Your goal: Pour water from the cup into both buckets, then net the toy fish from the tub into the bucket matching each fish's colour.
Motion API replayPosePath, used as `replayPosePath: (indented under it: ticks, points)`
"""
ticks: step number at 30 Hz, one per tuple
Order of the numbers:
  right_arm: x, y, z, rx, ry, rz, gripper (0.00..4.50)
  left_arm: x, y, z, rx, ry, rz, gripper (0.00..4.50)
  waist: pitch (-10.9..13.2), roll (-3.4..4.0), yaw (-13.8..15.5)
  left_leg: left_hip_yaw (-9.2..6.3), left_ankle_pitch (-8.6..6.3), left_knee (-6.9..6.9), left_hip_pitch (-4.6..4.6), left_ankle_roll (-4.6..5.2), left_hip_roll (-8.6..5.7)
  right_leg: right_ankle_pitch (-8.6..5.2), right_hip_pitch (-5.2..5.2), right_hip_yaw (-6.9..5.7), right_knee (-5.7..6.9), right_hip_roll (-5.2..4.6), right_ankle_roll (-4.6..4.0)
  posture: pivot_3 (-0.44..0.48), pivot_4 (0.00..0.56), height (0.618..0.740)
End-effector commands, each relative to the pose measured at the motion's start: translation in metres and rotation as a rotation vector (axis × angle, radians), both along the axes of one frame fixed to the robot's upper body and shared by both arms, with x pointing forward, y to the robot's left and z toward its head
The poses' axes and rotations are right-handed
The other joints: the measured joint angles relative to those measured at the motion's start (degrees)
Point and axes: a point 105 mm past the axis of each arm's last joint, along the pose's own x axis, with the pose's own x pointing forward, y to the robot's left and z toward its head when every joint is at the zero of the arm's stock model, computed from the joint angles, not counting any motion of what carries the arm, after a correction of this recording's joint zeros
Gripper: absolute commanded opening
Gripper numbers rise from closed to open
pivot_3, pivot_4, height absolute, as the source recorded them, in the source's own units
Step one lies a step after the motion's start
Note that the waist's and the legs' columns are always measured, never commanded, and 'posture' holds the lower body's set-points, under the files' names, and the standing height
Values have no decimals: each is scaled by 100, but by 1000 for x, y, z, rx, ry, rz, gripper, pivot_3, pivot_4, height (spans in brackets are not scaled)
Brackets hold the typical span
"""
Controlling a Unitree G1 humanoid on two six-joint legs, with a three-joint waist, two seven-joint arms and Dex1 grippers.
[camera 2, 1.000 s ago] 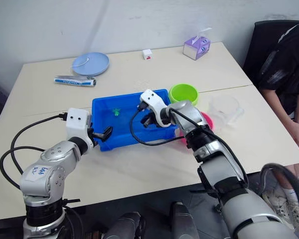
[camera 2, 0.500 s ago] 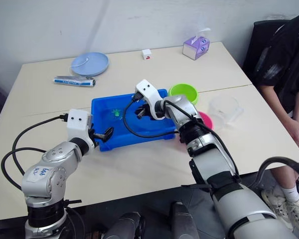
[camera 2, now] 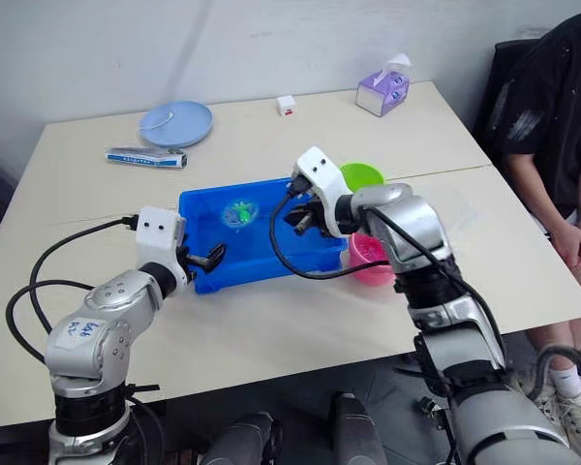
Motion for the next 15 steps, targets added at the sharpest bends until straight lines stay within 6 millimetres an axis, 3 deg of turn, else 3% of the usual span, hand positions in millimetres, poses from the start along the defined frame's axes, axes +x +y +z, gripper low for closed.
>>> replayPosePath:
  ticks: [1,9,15]
  points:
    - [-20,-19,30,52,-78,-7,757,1,-6,8,10,-38,-56,4295,0,0,11,0,0,0,0,0,-1,0,0,1,0,-1,0,0,150,740]
    - [-40,-52,65,104,-250,-104,757,6,-30,14,14,-62,-218,4295,0,-1,52,1,-1,0,-1,1,0,0,1,1,-2,-1,0,0,150,740]
    - [-42,-74,72,41,-423,-210,757,10,-43,17,14,-79,-313,4295,0,-1,119,5,0,1,0,2,-2,0,2,4,-10,-2,0,0,150,740]
